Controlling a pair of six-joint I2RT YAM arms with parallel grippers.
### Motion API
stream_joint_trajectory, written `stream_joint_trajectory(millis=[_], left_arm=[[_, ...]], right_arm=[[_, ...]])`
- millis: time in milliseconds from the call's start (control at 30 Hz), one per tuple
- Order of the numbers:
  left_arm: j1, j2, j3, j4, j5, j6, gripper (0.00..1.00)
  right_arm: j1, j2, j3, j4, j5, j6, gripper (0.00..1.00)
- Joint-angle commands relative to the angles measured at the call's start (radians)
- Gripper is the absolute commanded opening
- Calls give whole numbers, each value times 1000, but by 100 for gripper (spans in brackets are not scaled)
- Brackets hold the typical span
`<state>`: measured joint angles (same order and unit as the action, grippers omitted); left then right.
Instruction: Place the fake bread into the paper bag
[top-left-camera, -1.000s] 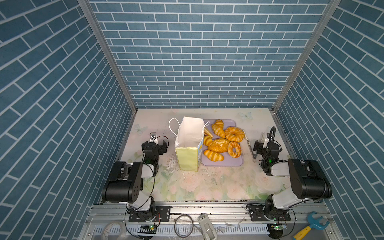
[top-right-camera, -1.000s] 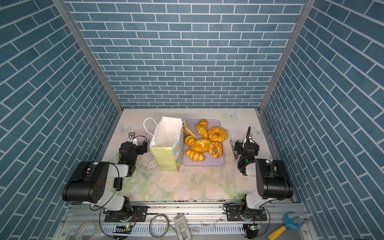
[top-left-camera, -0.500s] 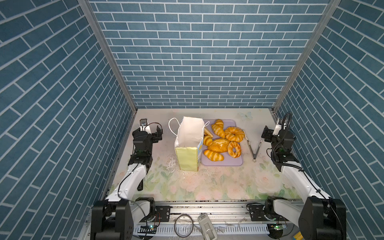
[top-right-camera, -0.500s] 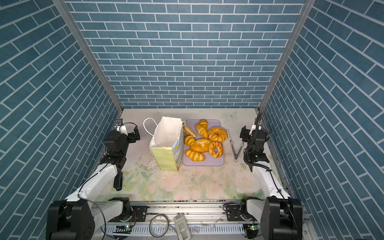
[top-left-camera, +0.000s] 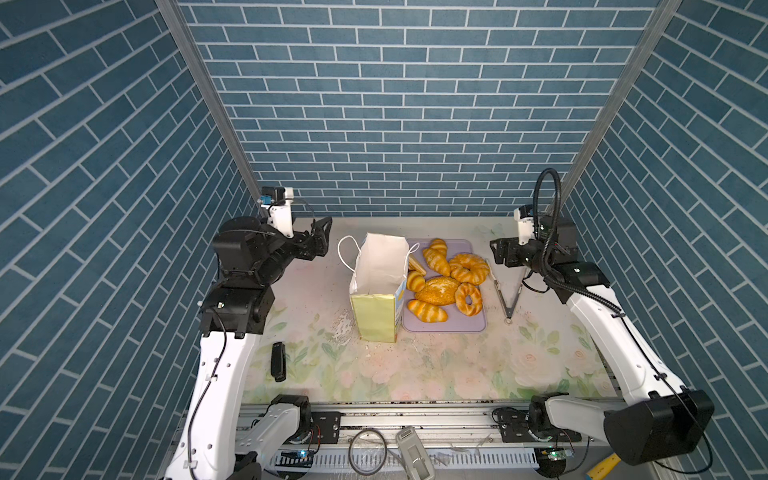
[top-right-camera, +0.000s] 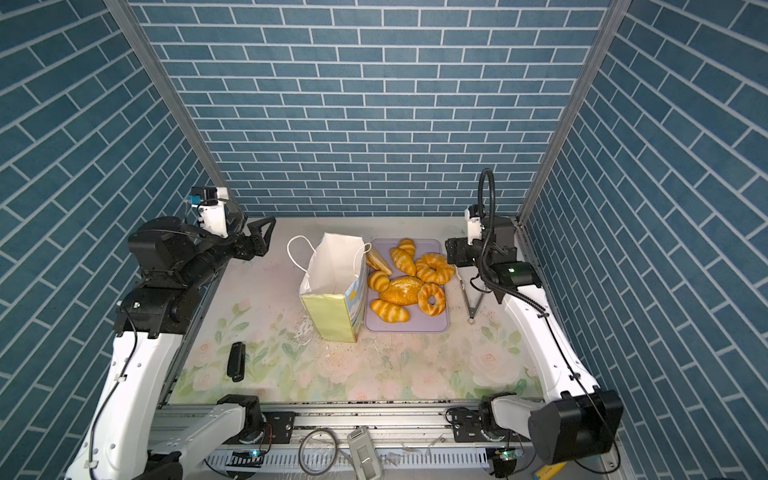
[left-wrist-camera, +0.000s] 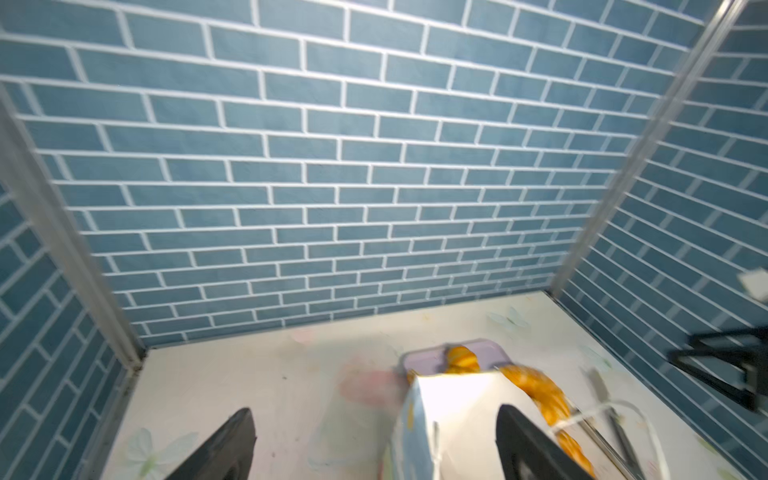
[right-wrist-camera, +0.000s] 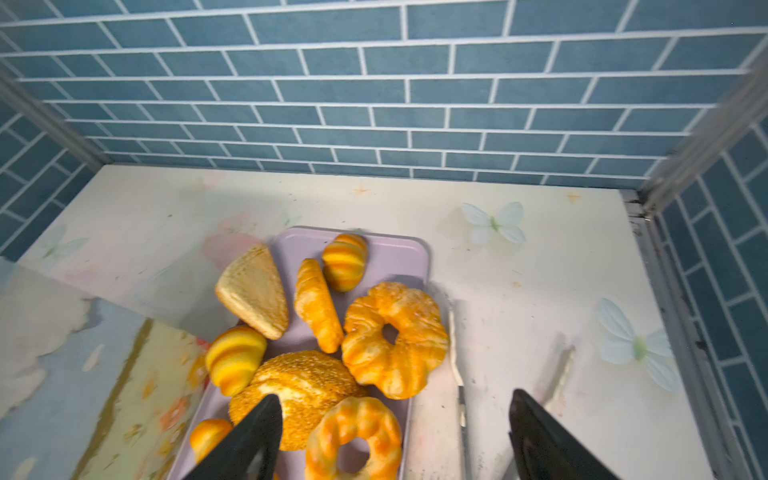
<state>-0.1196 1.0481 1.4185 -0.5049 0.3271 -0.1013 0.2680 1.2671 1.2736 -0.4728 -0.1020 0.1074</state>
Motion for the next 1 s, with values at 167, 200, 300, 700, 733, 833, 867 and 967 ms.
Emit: stream_joint_trajectory(millis=[167,200,300,700,733,833,867,967], left_arm=[[-106,196,109,-301,-74,-43,78],[-106,212,120,-307,-95,-64,69],[-107,265,174,-348,-141,-124,61],[-99,314,164,-238,-54,-249,7],[-89,305,155,-226,-60,-262,3],[-23,247,85,-170,-37,-318,0],[6,220,50,-144,-28,-341,0],[82,151,-50,-90,-6,-389,0]], right_arm=[[139,110,91,-102,-103,1,83],[153,121,98,-106,-102,0,82],[191,152,122,-126,-95,11,81],[250,206,153,-127,-109,49,75],[252,210,156,-127,-107,51,75],[260,215,158,-130,-101,54,74],[260,216,157,-132,-96,55,74],[261,219,156,-141,-84,57,74]])
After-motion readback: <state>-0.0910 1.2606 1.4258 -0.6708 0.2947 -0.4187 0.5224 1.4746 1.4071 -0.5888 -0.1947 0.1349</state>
